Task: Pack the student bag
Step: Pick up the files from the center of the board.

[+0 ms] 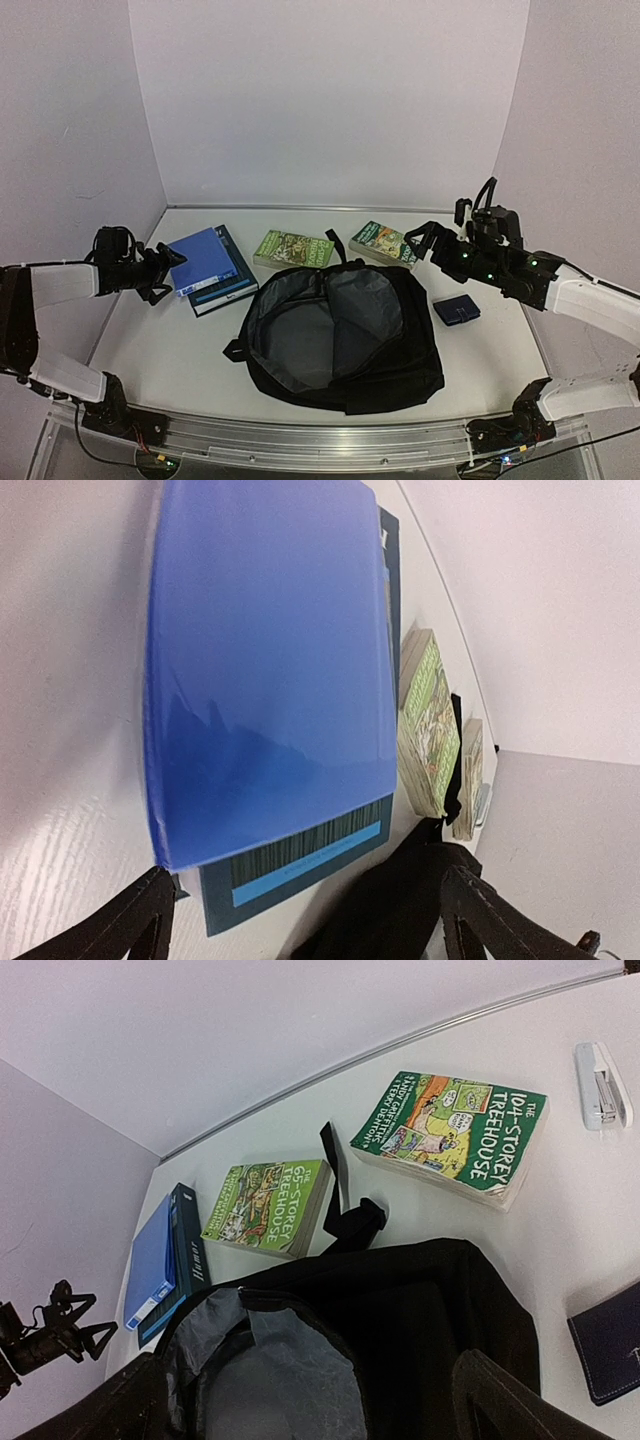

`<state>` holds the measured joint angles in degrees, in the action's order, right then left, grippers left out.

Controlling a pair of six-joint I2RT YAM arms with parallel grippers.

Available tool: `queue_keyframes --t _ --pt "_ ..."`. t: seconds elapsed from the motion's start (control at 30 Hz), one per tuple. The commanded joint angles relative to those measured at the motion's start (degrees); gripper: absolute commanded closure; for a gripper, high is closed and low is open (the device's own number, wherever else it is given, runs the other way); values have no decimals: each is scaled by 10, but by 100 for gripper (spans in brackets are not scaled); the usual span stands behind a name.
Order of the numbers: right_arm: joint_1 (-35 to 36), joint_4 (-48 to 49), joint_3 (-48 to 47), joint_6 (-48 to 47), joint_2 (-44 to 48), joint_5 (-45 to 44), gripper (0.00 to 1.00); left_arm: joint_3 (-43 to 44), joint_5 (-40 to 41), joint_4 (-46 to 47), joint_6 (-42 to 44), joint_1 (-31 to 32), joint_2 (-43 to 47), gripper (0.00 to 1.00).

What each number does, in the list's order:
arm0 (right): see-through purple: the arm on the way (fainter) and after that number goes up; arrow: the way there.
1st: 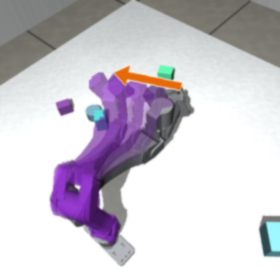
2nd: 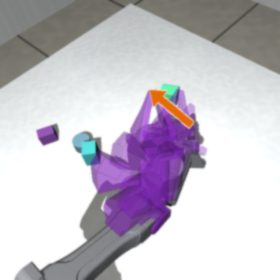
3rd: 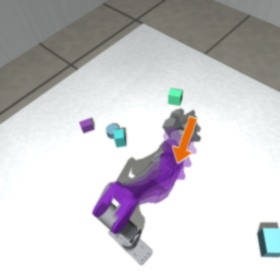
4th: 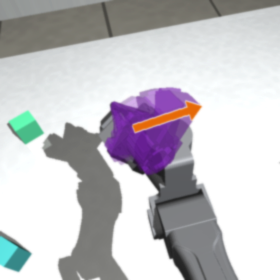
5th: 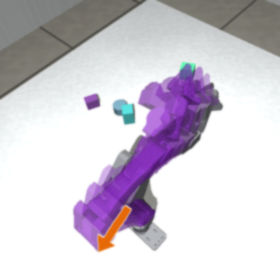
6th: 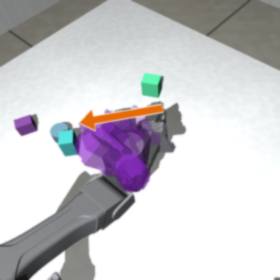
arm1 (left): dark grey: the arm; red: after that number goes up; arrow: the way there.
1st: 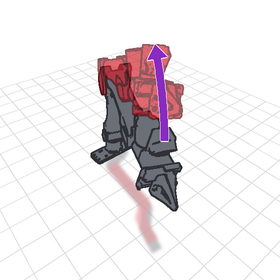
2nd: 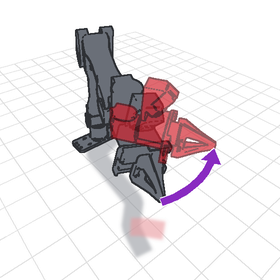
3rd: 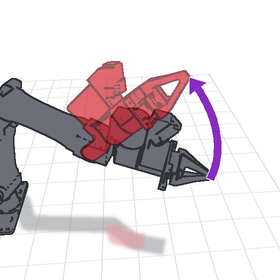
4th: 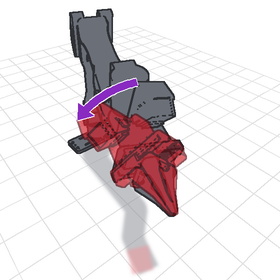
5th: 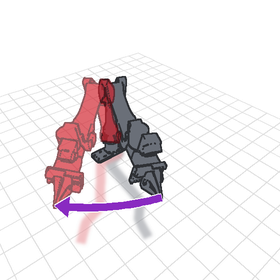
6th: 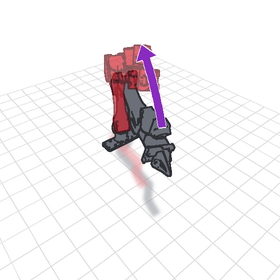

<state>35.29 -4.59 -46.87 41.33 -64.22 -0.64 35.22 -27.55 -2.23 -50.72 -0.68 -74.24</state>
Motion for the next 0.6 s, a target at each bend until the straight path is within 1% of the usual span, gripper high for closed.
queue_keyframes --t 0.0,0.1,0.17,0.23,0.43,0.5,0.57 --pt "-2 0 -5 2 16 2 2 -50 -15 106 -29 -31 -17 7" --pt "-2 0 -7 2 17 2 2 -57 -37 127 -27 -37 -47 7" --pt "-2 0 -7 3 19 1 2 -68 -63 173 -33 -37 -63 8" --pt "-2 0 -6 4 19 2 2 -73 -84 206 -34 -37 -74 11" --pt "-2 0 -1 9 18 2 2 -77 -79 208 -32 -38 -78 34" --pt "-2 0 -1 10 17 2 2 -77 -82 213 -33 -38 -88 40" --pt "-2 0 -1 10 16 2 2 -77 -88 225 -40 -37 -101 43"
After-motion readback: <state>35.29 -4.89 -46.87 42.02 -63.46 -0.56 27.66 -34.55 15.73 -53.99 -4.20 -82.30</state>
